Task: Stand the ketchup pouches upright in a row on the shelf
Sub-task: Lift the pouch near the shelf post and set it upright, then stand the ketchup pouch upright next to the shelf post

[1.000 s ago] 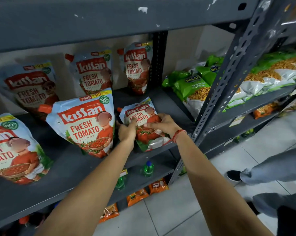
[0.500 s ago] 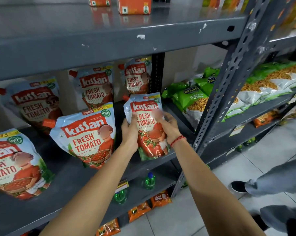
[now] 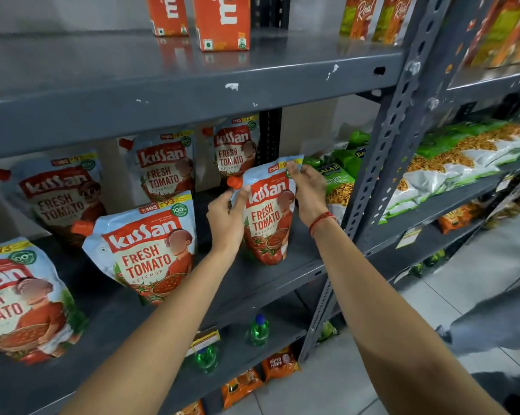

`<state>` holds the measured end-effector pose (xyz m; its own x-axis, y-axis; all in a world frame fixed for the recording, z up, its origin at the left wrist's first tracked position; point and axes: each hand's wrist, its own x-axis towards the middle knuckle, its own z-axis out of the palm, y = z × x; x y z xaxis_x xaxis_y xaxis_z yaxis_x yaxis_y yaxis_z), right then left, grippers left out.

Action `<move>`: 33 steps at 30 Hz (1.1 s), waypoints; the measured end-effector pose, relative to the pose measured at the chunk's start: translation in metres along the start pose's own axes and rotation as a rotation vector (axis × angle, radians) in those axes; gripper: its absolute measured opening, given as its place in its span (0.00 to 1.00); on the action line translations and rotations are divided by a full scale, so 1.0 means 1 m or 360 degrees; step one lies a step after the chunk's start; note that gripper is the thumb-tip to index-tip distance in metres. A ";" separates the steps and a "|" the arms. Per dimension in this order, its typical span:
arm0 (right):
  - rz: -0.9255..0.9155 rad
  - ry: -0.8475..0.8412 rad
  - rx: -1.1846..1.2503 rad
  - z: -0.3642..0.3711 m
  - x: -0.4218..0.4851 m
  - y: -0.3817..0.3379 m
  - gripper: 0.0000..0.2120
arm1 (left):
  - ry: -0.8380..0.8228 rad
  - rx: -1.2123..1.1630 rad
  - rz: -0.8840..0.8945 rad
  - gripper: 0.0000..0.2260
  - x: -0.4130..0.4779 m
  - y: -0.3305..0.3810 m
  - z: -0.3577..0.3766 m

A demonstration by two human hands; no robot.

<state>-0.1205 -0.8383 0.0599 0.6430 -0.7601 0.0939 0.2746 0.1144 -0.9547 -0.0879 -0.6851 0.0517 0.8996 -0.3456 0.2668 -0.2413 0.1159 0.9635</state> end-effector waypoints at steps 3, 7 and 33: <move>-0.0019 -0.0051 -0.0037 -0.002 0.002 0.002 0.06 | -0.0035 0.0012 -0.0050 0.10 0.004 0.002 -0.006; -0.0002 -0.0163 -0.0078 -0.012 0.000 0.008 0.05 | -0.0210 -0.0195 -0.0288 0.11 -0.002 0.002 -0.005; 0.0341 -0.0240 -0.0287 -0.080 -0.055 0.070 0.19 | -0.0504 0.0735 -0.0315 0.37 -0.058 -0.097 0.031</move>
<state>-0.1940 -0.8398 -0.0345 0.7750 -0.6259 -0.0868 -0.0009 0.1363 -0.9907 -0.1278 -0.7057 -0.0567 0.8085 -0.5885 0.0062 -0.2773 -0.3717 0.8860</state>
